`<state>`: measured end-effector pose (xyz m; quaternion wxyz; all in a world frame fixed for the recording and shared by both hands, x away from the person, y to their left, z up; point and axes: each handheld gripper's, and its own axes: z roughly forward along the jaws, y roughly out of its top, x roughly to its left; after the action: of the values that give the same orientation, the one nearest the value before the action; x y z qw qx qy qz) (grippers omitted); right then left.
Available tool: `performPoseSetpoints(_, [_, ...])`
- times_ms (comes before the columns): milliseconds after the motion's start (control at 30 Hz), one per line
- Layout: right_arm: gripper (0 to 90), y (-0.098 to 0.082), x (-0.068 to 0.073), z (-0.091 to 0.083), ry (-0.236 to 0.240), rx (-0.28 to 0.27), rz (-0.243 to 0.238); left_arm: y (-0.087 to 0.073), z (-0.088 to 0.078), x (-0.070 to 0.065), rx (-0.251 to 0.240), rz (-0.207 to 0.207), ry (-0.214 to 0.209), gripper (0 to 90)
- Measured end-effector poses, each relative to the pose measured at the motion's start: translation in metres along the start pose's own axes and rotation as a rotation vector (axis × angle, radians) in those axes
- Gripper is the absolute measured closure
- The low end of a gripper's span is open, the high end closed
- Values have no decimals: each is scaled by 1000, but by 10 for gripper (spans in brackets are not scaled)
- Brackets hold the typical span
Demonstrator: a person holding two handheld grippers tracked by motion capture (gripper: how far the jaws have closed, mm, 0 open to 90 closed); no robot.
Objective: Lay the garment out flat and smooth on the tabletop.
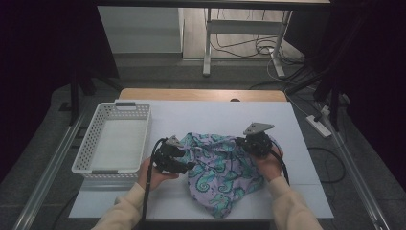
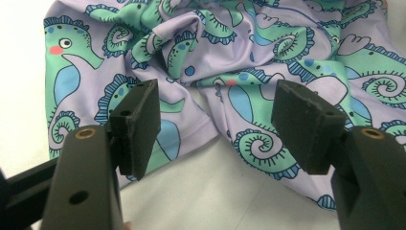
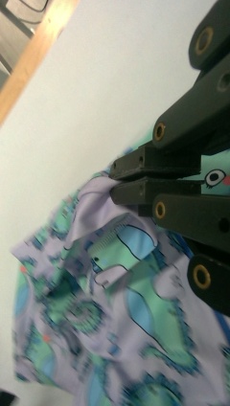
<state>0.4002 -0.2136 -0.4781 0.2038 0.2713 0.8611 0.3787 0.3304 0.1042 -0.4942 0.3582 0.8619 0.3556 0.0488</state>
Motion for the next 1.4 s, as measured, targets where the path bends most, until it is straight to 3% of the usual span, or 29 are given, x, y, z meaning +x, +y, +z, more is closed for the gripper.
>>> performPoseSetpoints(367, [873,18,-42,16,-35,14,104,0,3,2,4,-7,-8,345])
performPoseSetpoints(667, [870,13,-68,36,-107,79,181,-1,2,2,2,-8,-8,345])
performPoseSetpoints(733, [810,11,-73,38,-98,73,214,-1,2,3,2,-10,-8,345])
performPoseSetpoints(767, [738,11,-74,38,-102,71,219,-1,2,3,1,-9,-8,345])
performPoseSetpoints(900, [616,11,-68,28,-104,52,227,-2,1,3,0,-10,-4,345])
performPoseSetpoints(1233, [538,-6,-35,-4,-81,58,140,-3,0,-1,7,2,10,342])
performPoseSetpoints(1400, [534,-18,-33,-16,-95,56,125,-2,1,-1,4,0,12,342])
